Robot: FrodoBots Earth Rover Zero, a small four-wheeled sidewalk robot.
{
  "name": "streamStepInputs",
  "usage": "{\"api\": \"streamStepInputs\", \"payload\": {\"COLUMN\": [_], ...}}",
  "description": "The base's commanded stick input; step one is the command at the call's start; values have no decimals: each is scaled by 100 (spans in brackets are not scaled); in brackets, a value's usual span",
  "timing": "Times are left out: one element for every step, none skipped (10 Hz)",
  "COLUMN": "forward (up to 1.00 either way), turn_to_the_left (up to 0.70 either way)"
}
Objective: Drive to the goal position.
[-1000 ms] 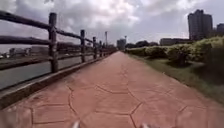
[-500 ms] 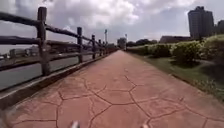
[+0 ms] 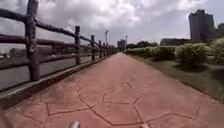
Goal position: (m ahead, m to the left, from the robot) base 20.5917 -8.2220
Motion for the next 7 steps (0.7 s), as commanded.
{"api": "streamStepInputs", "payload": {"forward": [69, 69, 69, 69, 69, 69, 69], "turn_to_the_left": [0, 0, 0, 0, 0, 0, 0]}}
